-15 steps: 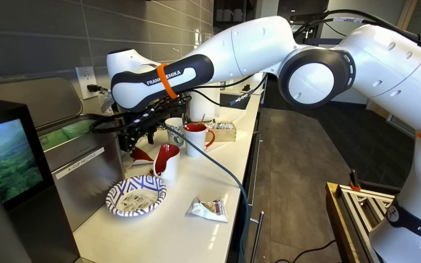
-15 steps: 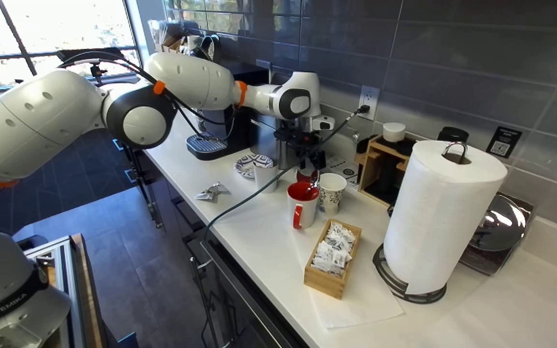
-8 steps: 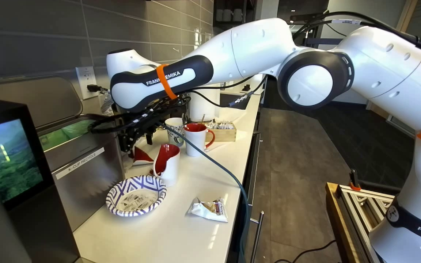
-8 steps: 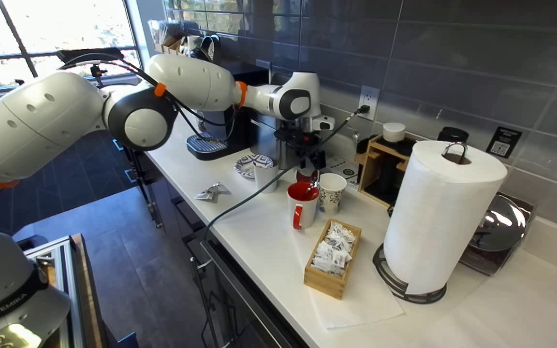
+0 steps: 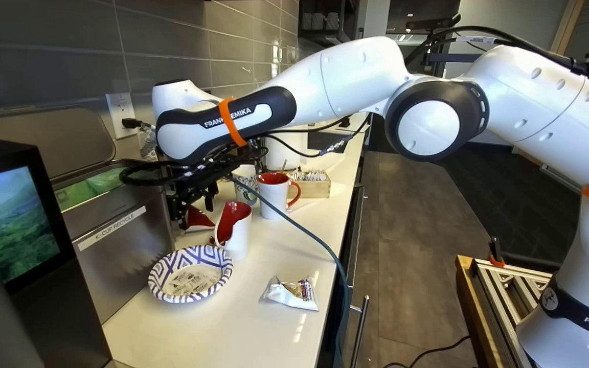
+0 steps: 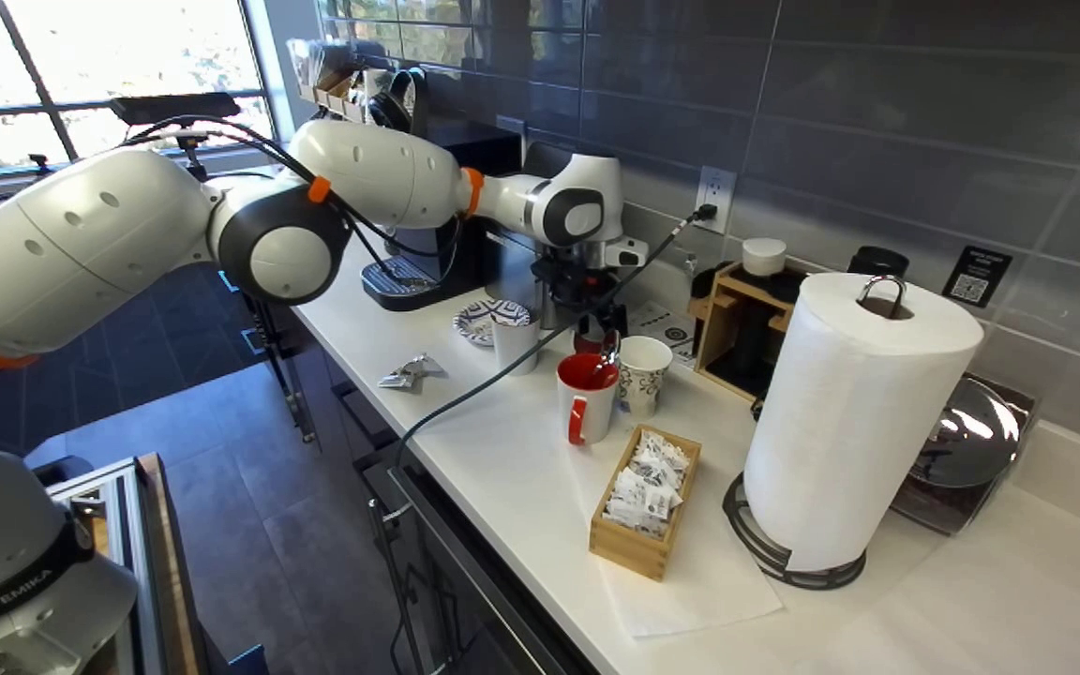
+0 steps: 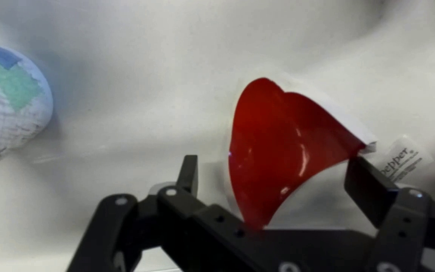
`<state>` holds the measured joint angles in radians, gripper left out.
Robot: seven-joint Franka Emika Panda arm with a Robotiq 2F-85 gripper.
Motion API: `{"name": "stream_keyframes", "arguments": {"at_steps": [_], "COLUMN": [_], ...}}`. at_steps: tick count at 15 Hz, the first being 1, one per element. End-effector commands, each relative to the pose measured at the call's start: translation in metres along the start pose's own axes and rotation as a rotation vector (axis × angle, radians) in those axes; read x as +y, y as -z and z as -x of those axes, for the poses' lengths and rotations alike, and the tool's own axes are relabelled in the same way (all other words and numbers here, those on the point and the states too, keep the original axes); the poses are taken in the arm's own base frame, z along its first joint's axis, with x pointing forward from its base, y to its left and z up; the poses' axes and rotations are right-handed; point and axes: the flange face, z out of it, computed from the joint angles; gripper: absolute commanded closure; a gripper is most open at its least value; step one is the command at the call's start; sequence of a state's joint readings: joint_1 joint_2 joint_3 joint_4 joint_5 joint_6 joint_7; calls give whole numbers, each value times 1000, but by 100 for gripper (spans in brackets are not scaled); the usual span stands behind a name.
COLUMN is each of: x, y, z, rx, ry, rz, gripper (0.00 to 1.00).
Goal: Pick up the broken piece of the mug from the back of the counter and put it in the broken mug.
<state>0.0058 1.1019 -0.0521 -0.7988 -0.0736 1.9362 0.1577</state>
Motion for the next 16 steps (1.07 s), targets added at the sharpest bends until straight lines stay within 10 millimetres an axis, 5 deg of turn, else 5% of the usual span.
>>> {"name": "stream_keyframes", "arguments": {"at_steps": [1, 4, 5, 8, 13, 16], "x": [4, 3, 3, 5, 11, 17], "y": [-16, -20, -22, -24, -7, 15], "z": [-7, -7, -7, -7, -9, -10], "rx": [11, 8, 6, 9, 8, 10], "ry": [-27, -60, -70, -90, -123, -127], "rz": [-29, -4, 4, 21, 37, 30], "gripper": [1, 9, 28, 53, 76, 100]}}
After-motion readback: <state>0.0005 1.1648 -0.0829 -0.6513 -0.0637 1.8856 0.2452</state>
